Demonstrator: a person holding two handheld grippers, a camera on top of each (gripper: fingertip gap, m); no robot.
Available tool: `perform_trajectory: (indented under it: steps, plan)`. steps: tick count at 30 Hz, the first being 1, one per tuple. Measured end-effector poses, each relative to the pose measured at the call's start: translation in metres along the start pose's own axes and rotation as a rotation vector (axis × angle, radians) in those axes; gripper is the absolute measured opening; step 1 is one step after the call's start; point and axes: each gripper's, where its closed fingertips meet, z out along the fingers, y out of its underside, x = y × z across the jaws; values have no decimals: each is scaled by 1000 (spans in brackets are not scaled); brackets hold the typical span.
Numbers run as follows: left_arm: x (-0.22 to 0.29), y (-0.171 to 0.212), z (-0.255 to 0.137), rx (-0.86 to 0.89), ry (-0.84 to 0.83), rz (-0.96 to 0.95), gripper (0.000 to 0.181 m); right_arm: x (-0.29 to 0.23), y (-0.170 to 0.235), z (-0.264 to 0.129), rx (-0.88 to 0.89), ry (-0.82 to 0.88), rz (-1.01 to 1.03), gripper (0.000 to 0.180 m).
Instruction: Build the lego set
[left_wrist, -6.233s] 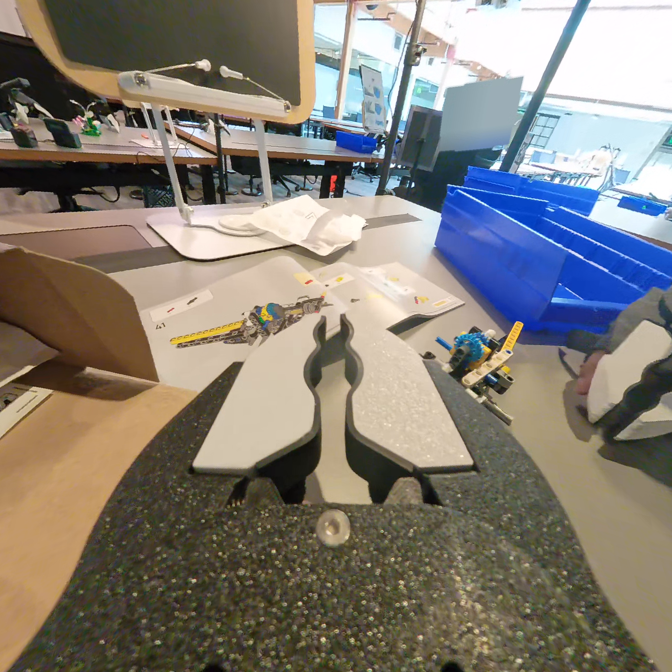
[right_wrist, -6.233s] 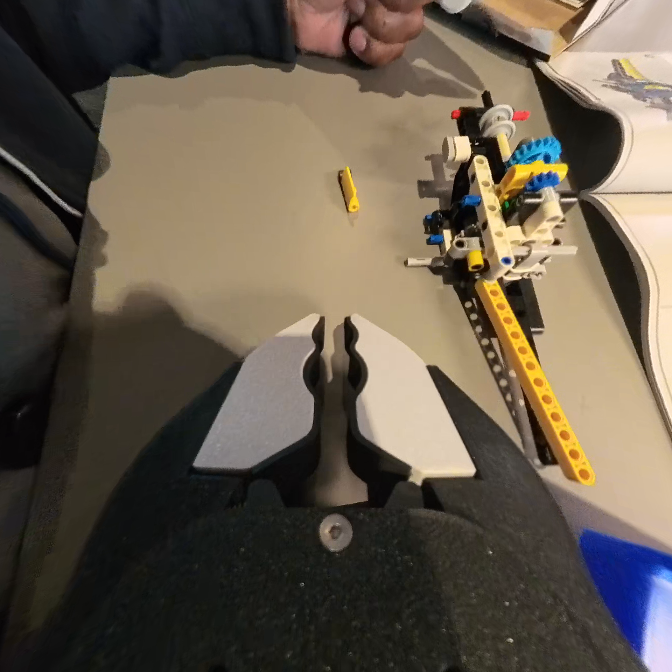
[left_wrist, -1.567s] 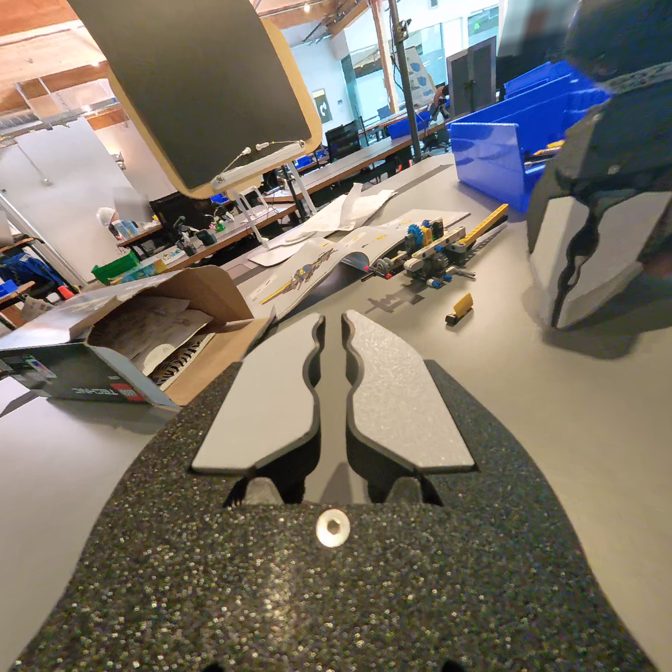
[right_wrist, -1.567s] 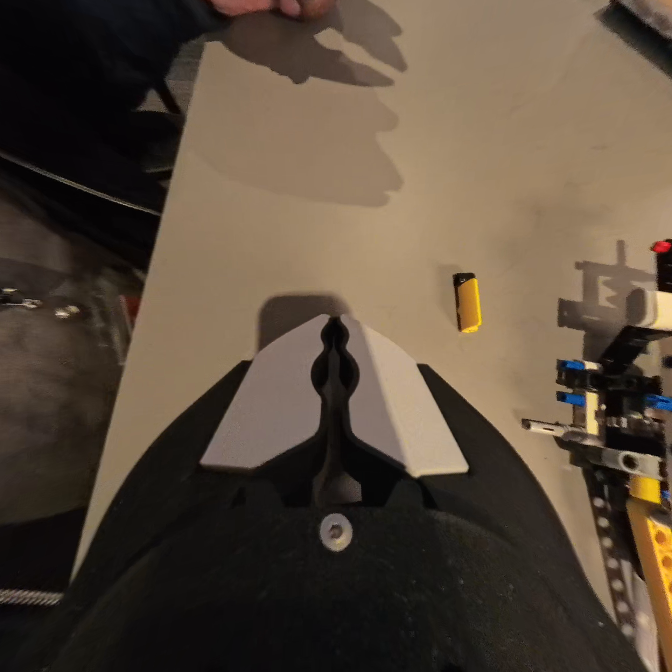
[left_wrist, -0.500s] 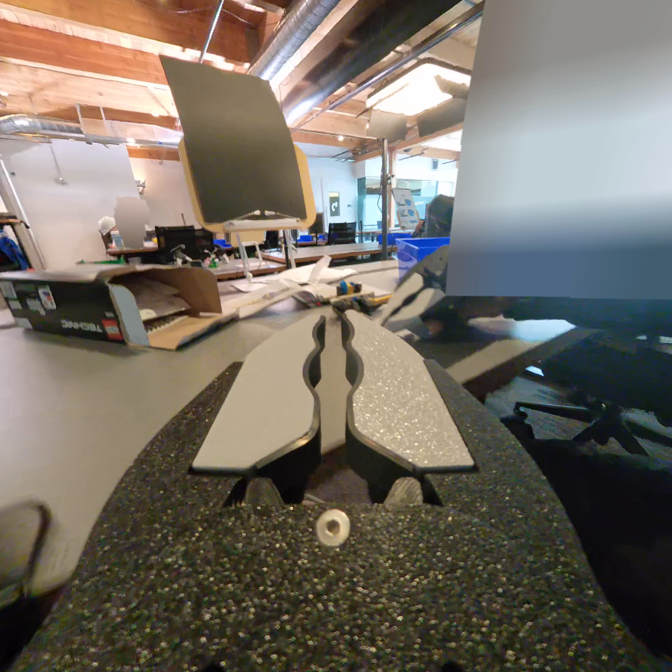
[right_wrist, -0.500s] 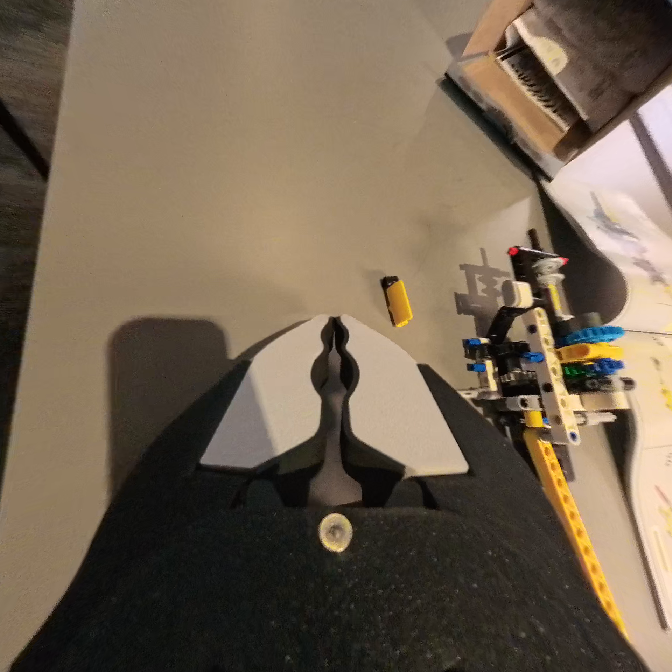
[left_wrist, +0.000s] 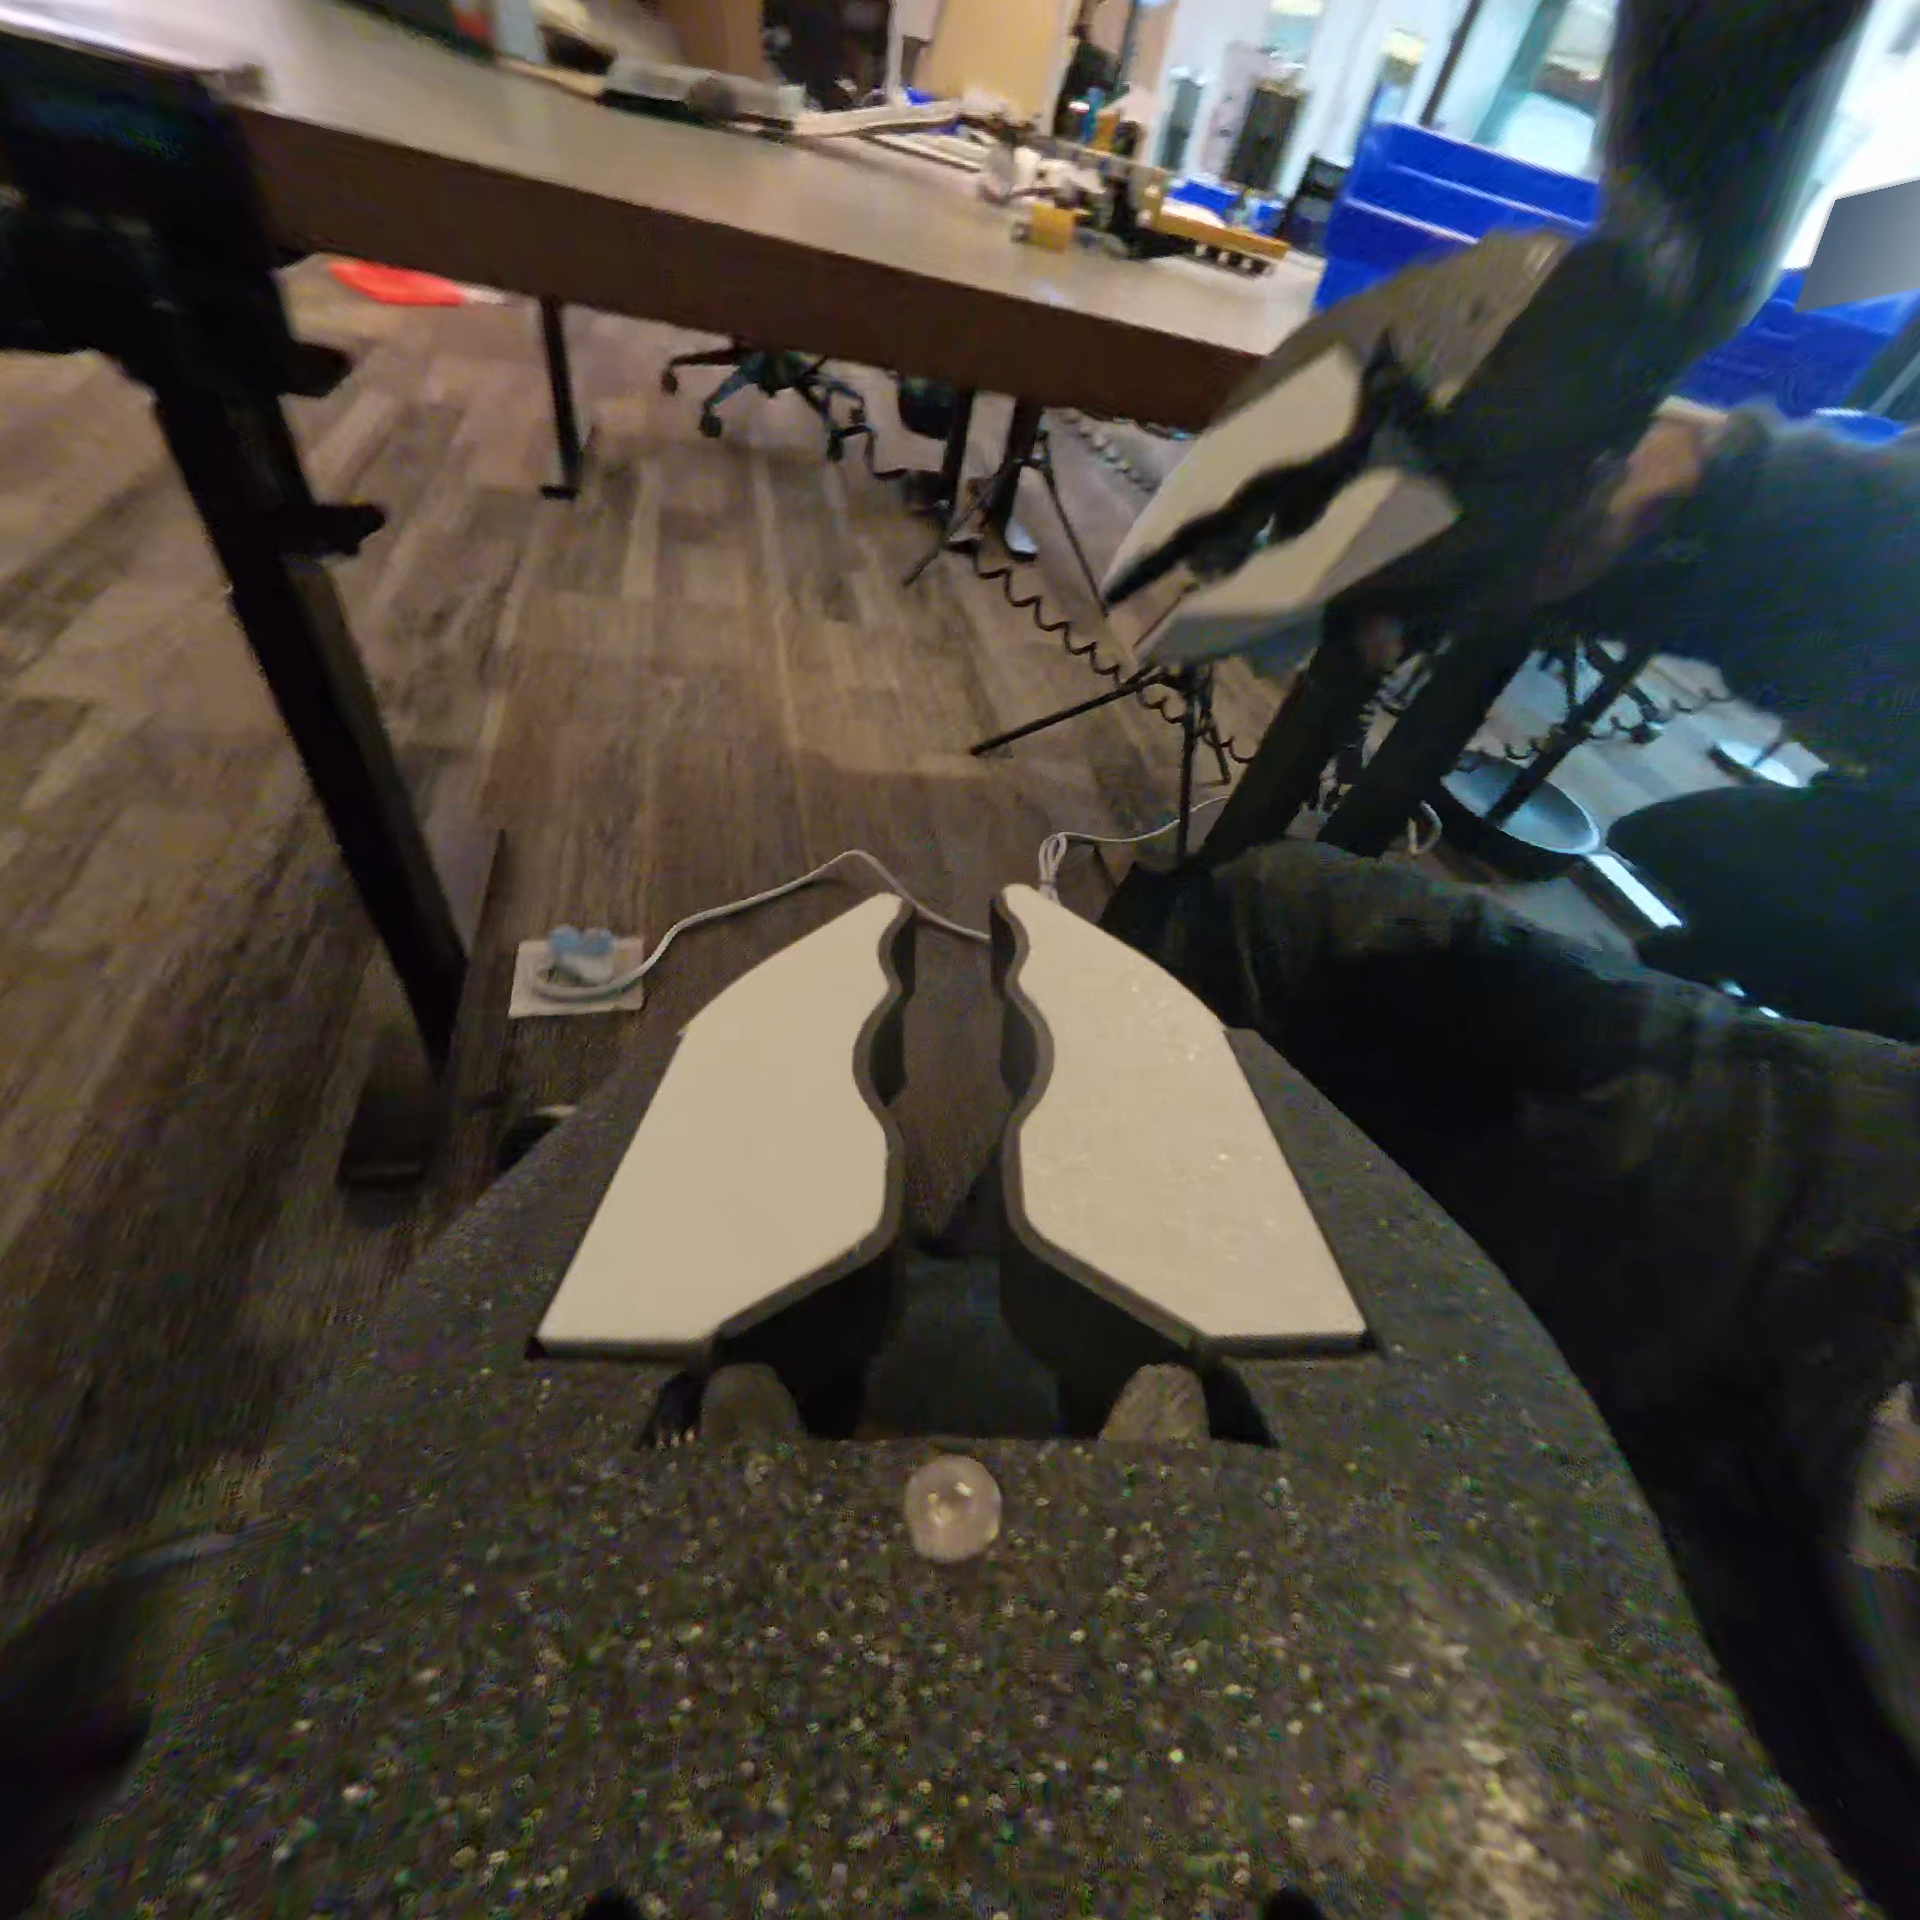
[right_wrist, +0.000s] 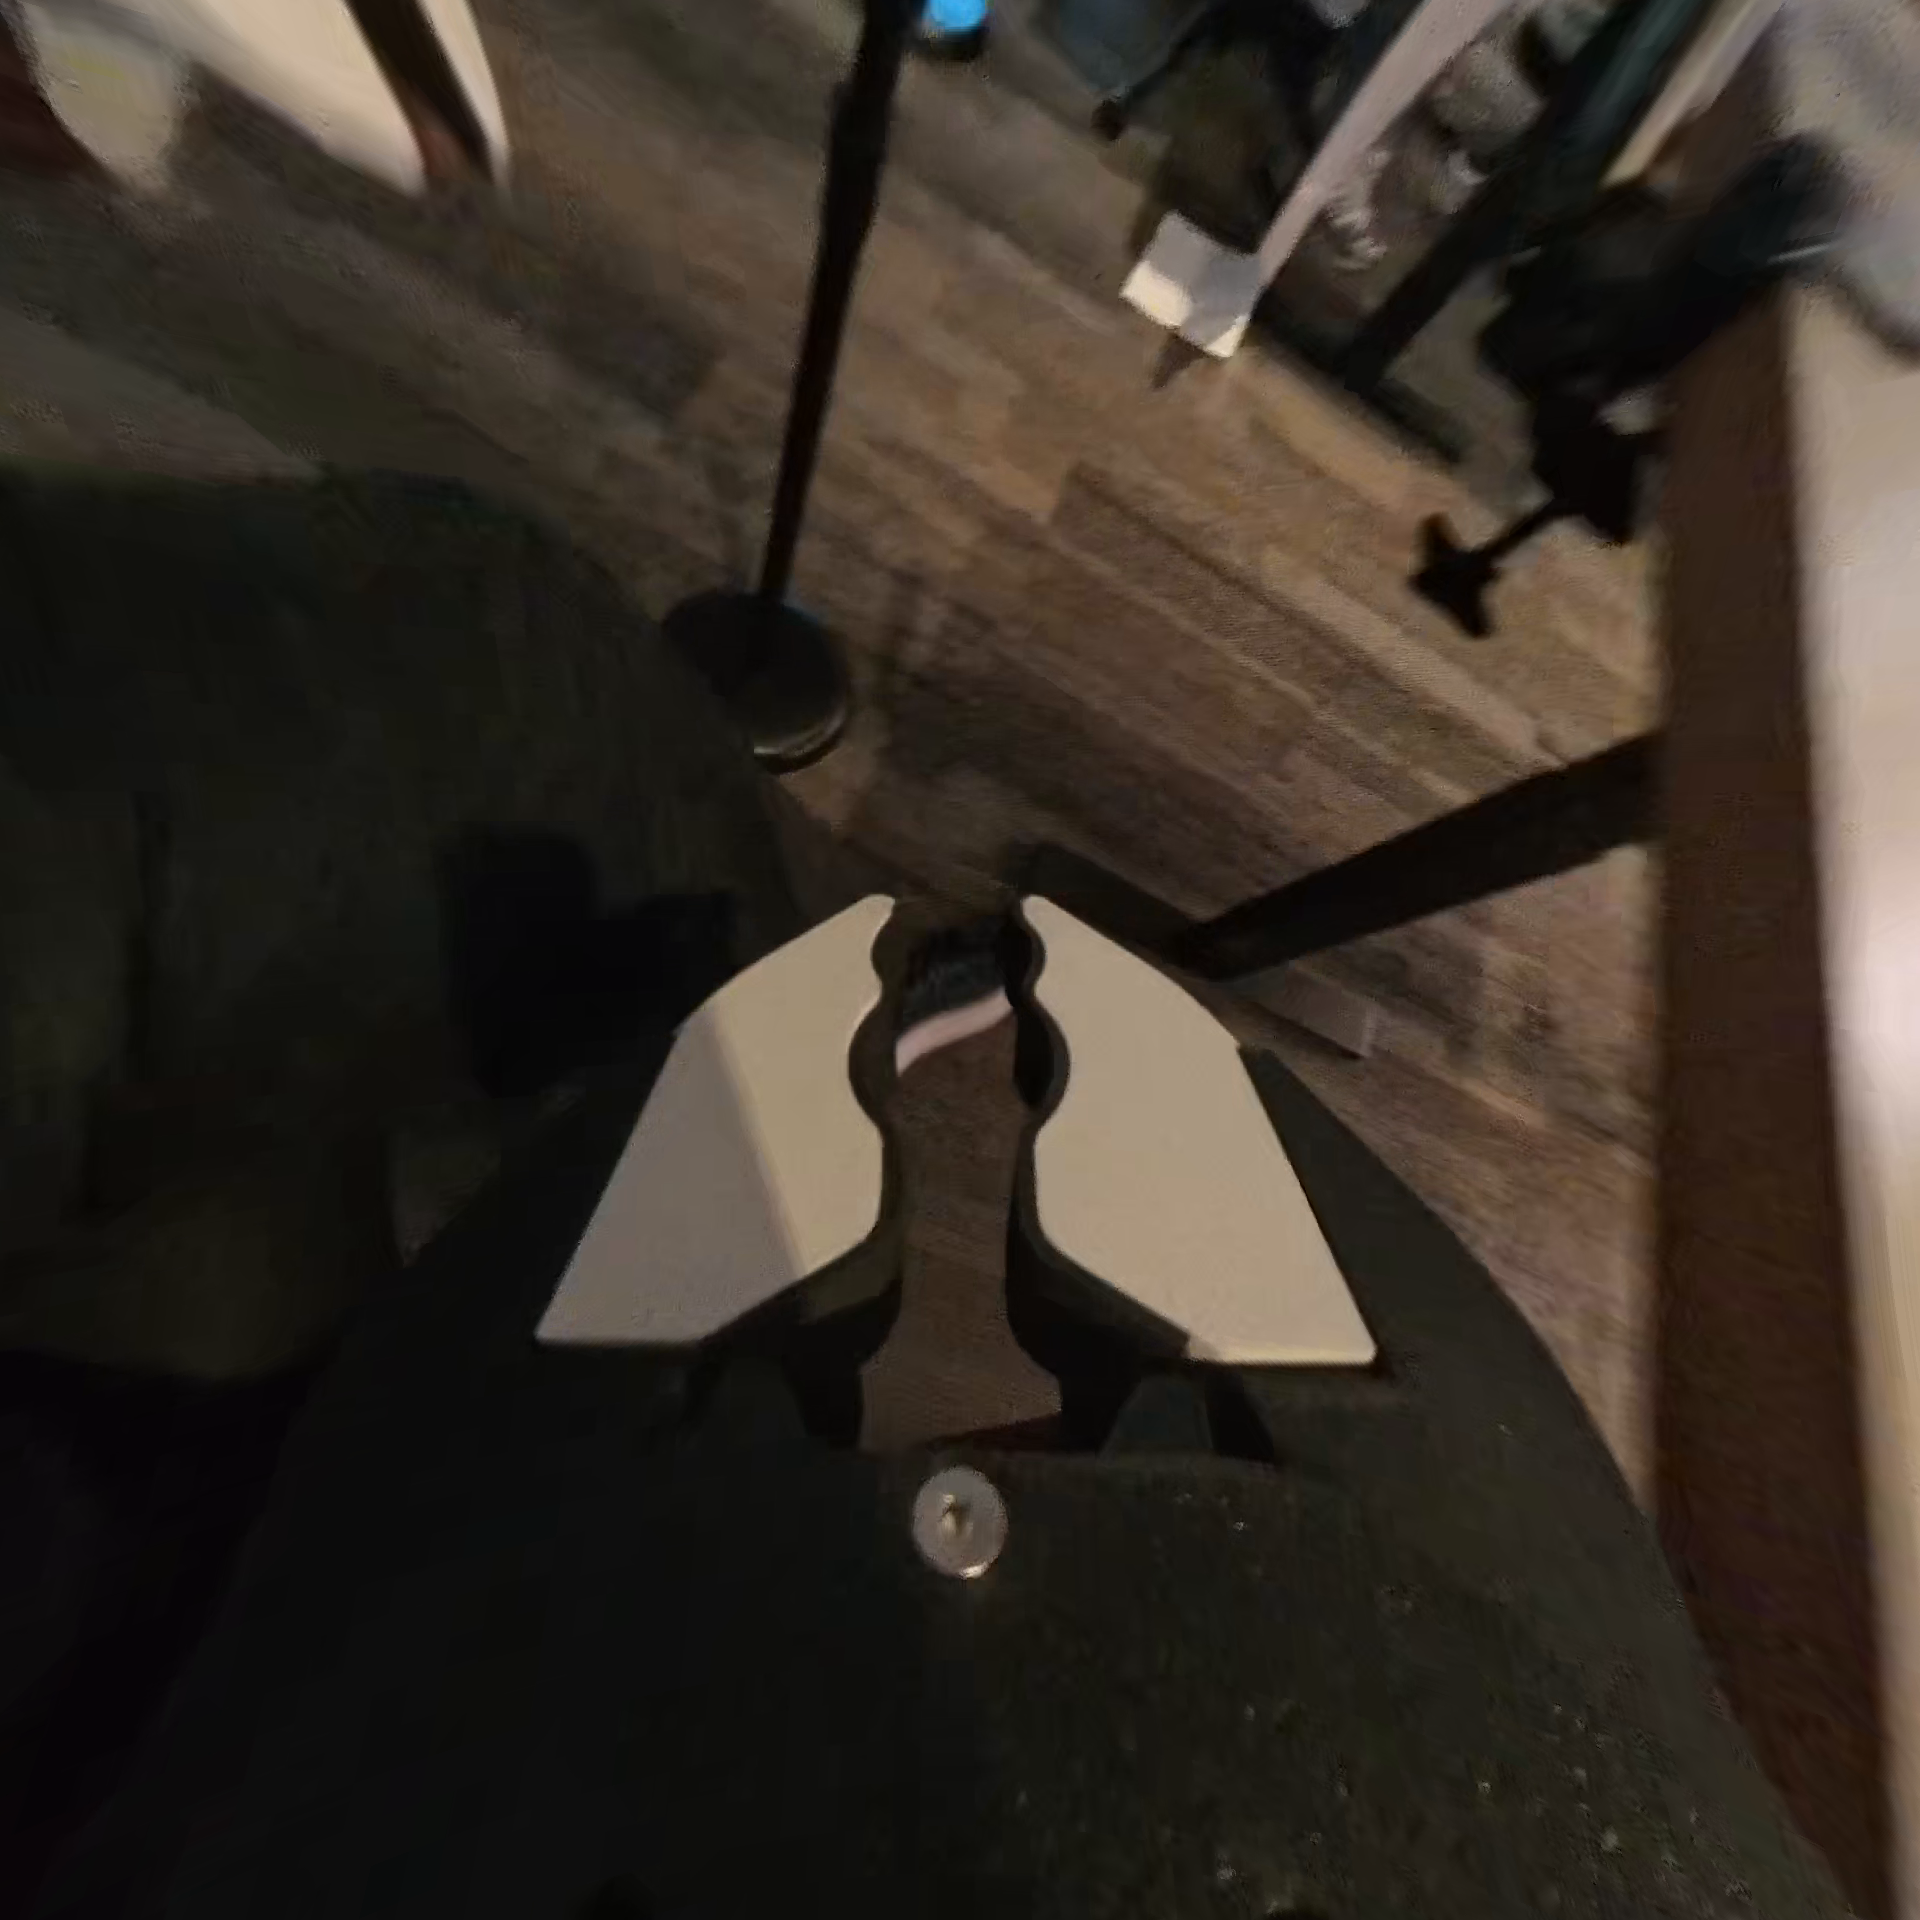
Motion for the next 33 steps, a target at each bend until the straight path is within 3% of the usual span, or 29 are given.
perform_trajectory:
  steps: [3, 8, 14, 21, 25, 29, 33]
  plan:
    - [3, 11, -39, 7, -86, -79, 13, -18, 18, 58, -10, -100, 36, 19]
    - [10, 57, -81, 21, -266, -219, 13, 0, 79, 184, -94, -215, 143, 26]
    - [-2, 157, -110, 17, -530, -462, 14, 7, 216, 375, -334, -344, 221, 32]
    - [-47, 242, -143, 16, -765, -732, 14, 26, 369, 563, -575, -230, 376, 32]
    - [-78, 278, -136, -6, -743, -831, 13, 45, 410, 627, -586, -95, 450, 31]
    - [-120, 310, -99, -13, -629, -919, 12, 63, 446, 657, -612, -44, 457, 30]
    - [-166, 282, -47, 109, -489, -1062, 10, 102, 475, 680, -615, 14, 518, 30]
